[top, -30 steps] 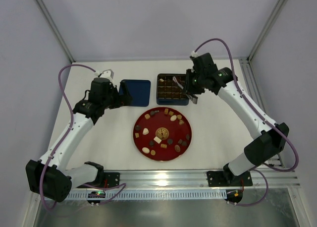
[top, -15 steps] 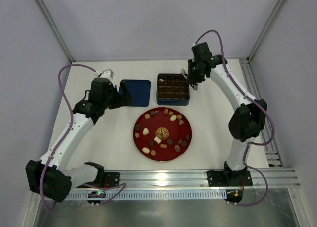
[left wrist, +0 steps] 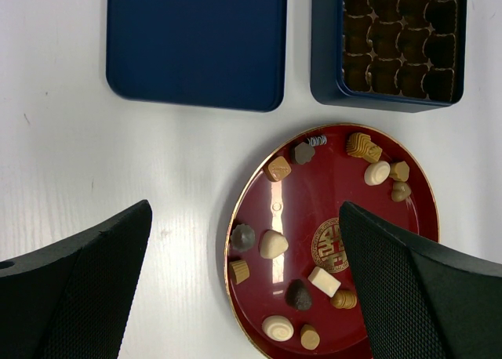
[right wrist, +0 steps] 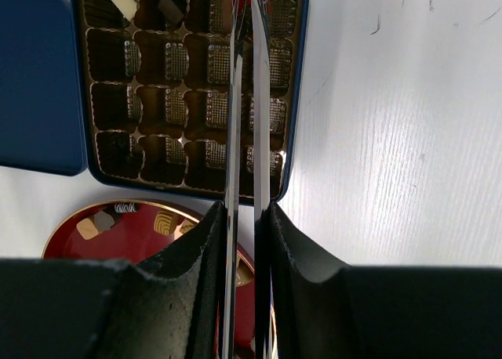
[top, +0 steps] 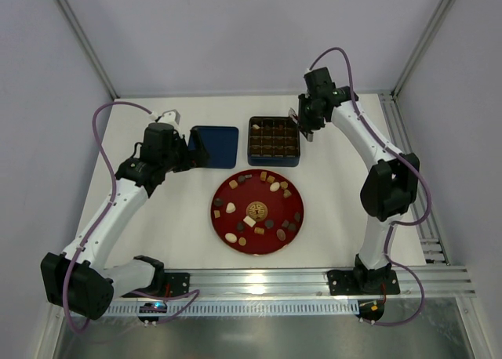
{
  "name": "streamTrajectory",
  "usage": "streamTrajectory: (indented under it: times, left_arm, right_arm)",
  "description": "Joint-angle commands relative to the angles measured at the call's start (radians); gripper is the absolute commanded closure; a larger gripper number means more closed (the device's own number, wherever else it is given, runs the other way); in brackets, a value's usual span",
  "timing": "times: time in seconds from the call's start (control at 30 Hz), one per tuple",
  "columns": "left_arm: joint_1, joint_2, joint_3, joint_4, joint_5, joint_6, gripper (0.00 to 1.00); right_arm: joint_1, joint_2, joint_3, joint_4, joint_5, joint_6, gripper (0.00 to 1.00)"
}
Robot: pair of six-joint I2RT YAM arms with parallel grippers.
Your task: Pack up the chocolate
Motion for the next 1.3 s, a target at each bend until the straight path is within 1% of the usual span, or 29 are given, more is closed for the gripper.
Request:
streamTrajectory:
  times: [0.0,0.33,0.37,0.4,0.67,0.73,1.03,1.07,1.27]
  left_arm:
    - [0.005,0.004,0.007,0.019,-0.017,0.013,0.00]
    - [0.004,0.004,0.006,0.019,-0.014,0.013,0.00]
    - [0.004,0.004,0.007,0.019,-0.014,0.013,0.00]
    - [0.005,0.004,0.006,0.019,-0.014,0.013,0.00]
    - [0.005,0.006,0.006,0.019,-0.014,0.013,0.00]
    - [0.005,0.004,0.007,0.019,-0.015,0.013,0.00]
    - [0.004,0.006,0.006,0.019,-0.012,0.011,0.00]
    - [0.004,0.004,0.006,0.019,-0.014,0.011,0.00]
    - [0.005,0.004,0.006,0.019,-0.011,0.011,0.00]
  right_arm:
    - [-0.002,-0.001,-0.003,0.042,0.007,-0.010,0.80]
    - [-0.002,-0.001,-0.039,0.062,0.005,-0.007,0.79]
    - [-0.002,0.002,-0.040,0.062,0.005,-0.007,0.78]
    - [-0.002,0.004,-0.039,0.064,0.005,-0.008,0.75]
    - [-0.003,0.008,-0.040,0.062,0.007,-0.008,0.71]
    - [-0.002,0.008,-0.039,0.061,0.007,-0.007,0.68]
    - [-0.002,0.005,-0.037,0.055,0.010,-0.008,0.67]
    - [-0.002,0.005,-0.039,0.053,0.011,-0.008,0.65]
    - [-0.002,0.005,-0.036,0.050,0.011,-0.008,0.64]
